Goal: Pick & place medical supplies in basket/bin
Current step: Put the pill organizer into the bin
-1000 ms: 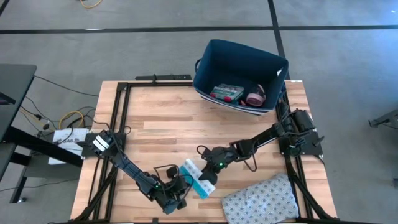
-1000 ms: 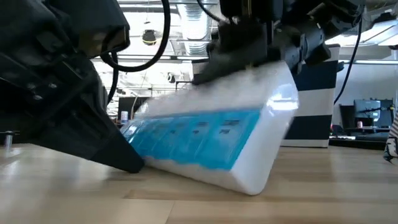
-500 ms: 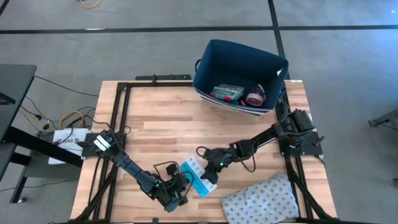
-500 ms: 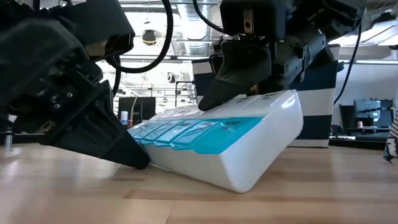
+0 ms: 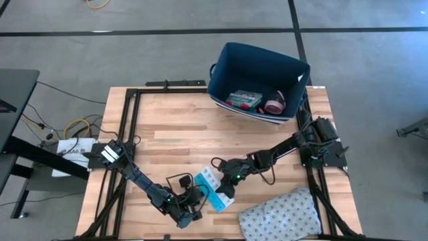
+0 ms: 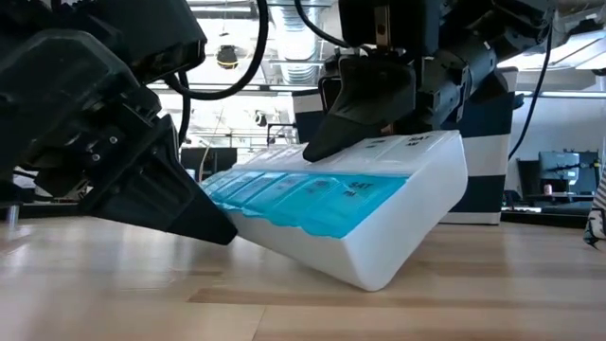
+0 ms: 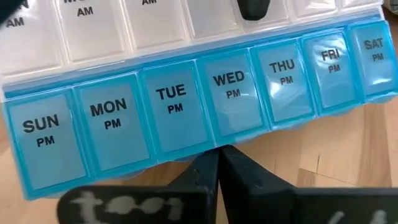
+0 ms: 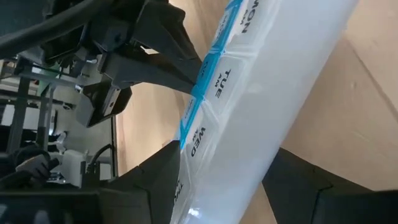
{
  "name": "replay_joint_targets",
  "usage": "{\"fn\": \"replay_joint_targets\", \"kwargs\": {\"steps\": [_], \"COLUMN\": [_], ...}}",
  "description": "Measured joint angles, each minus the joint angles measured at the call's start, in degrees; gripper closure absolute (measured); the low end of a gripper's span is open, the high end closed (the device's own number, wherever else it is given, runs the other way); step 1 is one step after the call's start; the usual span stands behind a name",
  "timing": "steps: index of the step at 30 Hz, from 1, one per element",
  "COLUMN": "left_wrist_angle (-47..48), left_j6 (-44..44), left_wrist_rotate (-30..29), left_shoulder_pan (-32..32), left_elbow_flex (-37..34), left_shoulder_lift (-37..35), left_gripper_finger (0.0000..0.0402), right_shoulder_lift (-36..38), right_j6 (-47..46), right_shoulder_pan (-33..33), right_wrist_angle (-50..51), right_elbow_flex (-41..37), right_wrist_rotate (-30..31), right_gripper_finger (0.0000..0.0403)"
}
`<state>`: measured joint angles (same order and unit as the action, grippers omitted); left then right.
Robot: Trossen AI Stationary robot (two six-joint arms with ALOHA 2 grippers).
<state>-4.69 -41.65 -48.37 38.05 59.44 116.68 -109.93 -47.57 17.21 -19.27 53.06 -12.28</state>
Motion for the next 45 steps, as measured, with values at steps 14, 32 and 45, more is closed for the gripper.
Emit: {"fn": "replay_joint_targets", "kwargs": {"steps": [14,32,45], "left_wrist_angle": [0.7,13.7,13.6], "left_j6": [1.6,10.6,31.3], "left_wrist_rotate": [-1.9,-15.3,-24.6], "left_shoulder_pan": [2.5,2.8,2.3], "left_elbow_flex": [0.9,4.6,10.3], "left_shoulder_lift": [-2.2,-14.7,-22.3], "left_gripper_finger": [0.0401,0.0401,0.0401], "right_shoulder_lift": [1.0,17.7,35.5], "right_j6": [2.8,12.1,19.9], "right_shoulder_pan": [-1.6,-7.4,-17.2], "right_wrist_angle": [-2.3,2.6,7.8], "right_elbow_flex": [0.0,0.0,0.0], "right_wrist_rotate": [-3.7,-3.8,-2.0], "right_gripper_finger": [0.0237,0.0253,0.0256]}}
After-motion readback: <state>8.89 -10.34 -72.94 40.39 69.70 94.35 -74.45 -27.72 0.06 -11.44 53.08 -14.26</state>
